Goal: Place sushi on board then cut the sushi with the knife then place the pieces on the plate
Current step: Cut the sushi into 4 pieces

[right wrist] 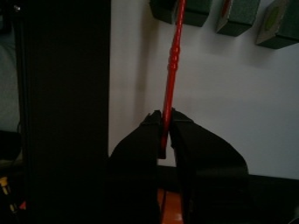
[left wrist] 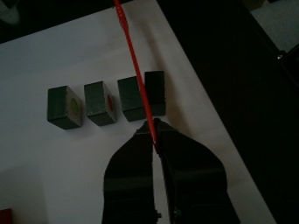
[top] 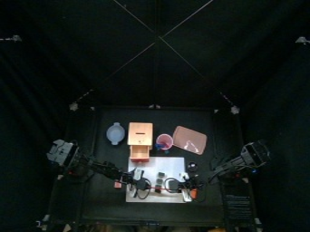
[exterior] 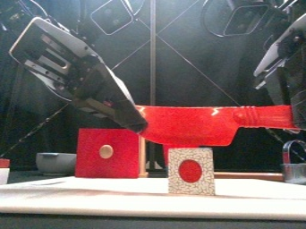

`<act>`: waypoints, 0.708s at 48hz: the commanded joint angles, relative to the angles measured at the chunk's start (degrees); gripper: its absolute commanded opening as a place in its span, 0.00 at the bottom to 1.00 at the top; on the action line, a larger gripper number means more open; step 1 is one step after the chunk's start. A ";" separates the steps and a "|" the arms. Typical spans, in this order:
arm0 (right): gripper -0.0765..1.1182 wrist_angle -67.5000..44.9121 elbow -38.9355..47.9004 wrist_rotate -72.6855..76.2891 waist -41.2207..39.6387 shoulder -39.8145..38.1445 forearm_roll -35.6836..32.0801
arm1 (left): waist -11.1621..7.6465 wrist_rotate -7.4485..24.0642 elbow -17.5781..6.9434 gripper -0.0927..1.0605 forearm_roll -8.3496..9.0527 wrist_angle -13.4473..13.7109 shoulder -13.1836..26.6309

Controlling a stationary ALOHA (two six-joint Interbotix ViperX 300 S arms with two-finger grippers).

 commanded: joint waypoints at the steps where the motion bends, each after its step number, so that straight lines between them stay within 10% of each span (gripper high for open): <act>1: 0.44 0.62 0.53 -0.26 2.29 -0.44 0.26 | -0.53 0.26 1.05 0.36 0.26 0.97 0.09; 34: 0.44 -0.70 0.35 -0.26 2.20 3.25 -0.09 | 2.37 0.26 1.67 0.36 1.93 0.97 2.99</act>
